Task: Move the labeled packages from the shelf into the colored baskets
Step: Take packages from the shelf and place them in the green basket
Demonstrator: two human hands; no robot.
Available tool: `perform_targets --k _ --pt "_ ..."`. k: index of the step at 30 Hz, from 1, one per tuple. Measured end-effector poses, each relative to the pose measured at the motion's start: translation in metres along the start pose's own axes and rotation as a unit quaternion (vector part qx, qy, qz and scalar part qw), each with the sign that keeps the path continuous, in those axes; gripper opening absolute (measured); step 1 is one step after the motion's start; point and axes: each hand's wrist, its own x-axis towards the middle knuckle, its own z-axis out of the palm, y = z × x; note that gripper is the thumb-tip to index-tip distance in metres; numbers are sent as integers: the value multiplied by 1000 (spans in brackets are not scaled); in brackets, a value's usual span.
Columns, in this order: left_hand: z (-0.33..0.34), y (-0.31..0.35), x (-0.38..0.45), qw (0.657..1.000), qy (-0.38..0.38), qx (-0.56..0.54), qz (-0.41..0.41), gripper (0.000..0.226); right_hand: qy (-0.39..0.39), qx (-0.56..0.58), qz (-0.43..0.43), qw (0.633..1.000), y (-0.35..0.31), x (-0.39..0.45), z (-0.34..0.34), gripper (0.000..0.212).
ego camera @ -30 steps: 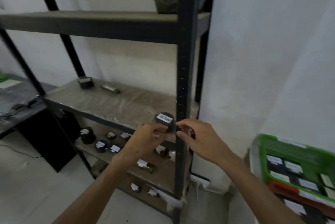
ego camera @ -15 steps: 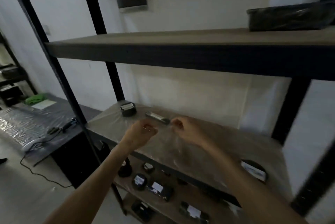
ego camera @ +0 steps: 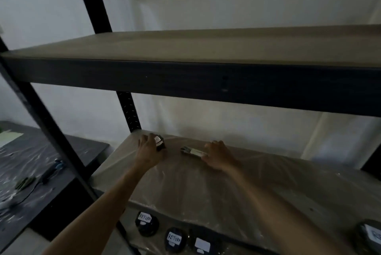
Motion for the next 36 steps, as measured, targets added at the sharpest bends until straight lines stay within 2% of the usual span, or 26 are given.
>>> perform_targets --k 3,5,7,16,22,25,27,29,36 --pt "0 -27 41 999 -39 35 -8 96 5 14 37 999 -7 6 6 38" --pt "2 -39 61 995 -87 45 -1 108 11 24 59 998 -10 7 6 32" --pt "5 -47 74 992 -115 42 20 103 21 33 74 996 -13 6 8 31" --pt "2 -37 51 976 -113 -78 168 76 58 60 135 987 -18 -44 -4 30" --pt "-5 5 -15 936 -143 -117 301 72 96 129 168 973 -6 -140 -28 30" --pt "9 32 -58 910 -220 -179 304 82 109 169 179 963 4 -207 -41 32" --pt "22 55 -99 897 -234 -184 325 88 122 180 185 958 14 -257 -48 34" --pt "32 82 -146 887 -243 -207 335 81 128 190 204 952 29 -310 -51 31" --pt "93 178 -298 825 -359 -243 362 66 167 223 318 906 86 -498 -47 24"
